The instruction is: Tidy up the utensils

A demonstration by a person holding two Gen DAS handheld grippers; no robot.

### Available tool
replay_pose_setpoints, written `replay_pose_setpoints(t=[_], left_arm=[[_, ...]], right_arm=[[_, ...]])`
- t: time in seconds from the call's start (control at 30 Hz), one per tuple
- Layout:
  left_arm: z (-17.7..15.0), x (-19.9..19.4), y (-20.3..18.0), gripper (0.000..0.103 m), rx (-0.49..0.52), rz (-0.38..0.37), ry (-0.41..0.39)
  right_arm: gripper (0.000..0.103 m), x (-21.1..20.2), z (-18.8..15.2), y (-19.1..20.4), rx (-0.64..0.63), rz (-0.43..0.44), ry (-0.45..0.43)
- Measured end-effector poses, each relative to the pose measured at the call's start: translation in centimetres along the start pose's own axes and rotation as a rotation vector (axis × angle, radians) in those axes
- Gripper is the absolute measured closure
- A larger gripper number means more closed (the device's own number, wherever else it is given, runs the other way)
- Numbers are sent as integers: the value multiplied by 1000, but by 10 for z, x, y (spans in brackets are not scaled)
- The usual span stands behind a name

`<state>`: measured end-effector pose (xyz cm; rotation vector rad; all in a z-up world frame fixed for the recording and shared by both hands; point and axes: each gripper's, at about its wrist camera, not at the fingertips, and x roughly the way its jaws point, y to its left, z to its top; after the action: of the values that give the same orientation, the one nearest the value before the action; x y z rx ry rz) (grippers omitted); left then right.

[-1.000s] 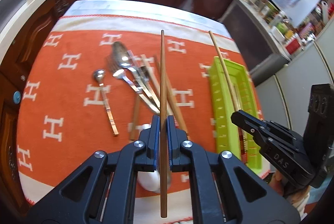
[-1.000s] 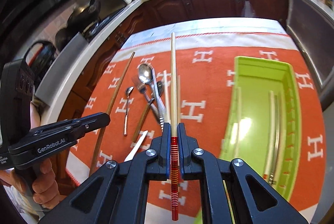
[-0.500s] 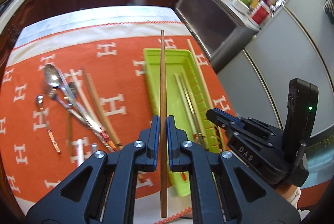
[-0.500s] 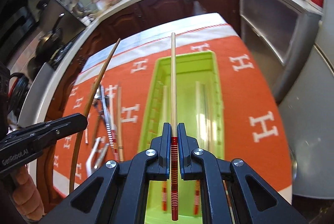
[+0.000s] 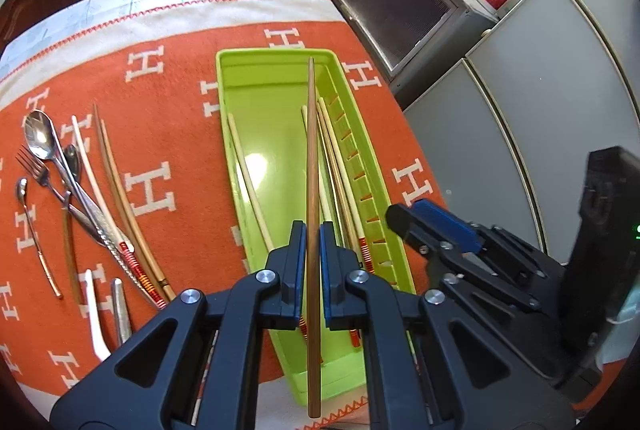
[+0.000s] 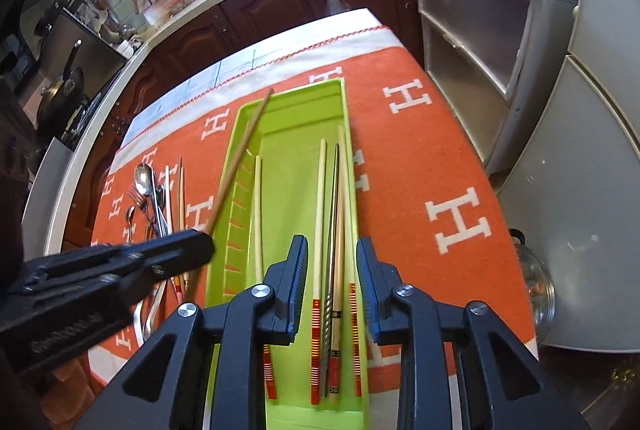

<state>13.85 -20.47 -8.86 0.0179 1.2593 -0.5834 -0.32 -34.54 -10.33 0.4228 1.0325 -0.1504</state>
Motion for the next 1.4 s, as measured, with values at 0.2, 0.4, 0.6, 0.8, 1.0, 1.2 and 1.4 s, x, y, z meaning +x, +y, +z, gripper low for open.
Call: replay_pose_setpoints(t=[0.2,0.4,0.6,0.8,1.0,1.2,1.4], left_arm=[[-1,7,-1,98,9,-11,24],[-5,-9,1,98,21,1,-1],[-11,-30,24,97,-29,28,-30],[-19,-54,58,97,-82,99,-80],[-28,-80,96,97,-139,175,-137],[-42,-103,129,97,-183,239,-195],[-54,-119,161,97,-223,275,-223]], right_arm=[[69,-15,1,-3,29,-38,-39],[69,-16,0,-3,43,-42,-32],[69,-13,-3,4,34,-39,-19],[69,-7,-6,22,2,-30,4],[69,-6,-7,50,-57,-15,15],[69,-7,-4,88,-138,-5,25],[69,-7,2,129,-213,9,31]])
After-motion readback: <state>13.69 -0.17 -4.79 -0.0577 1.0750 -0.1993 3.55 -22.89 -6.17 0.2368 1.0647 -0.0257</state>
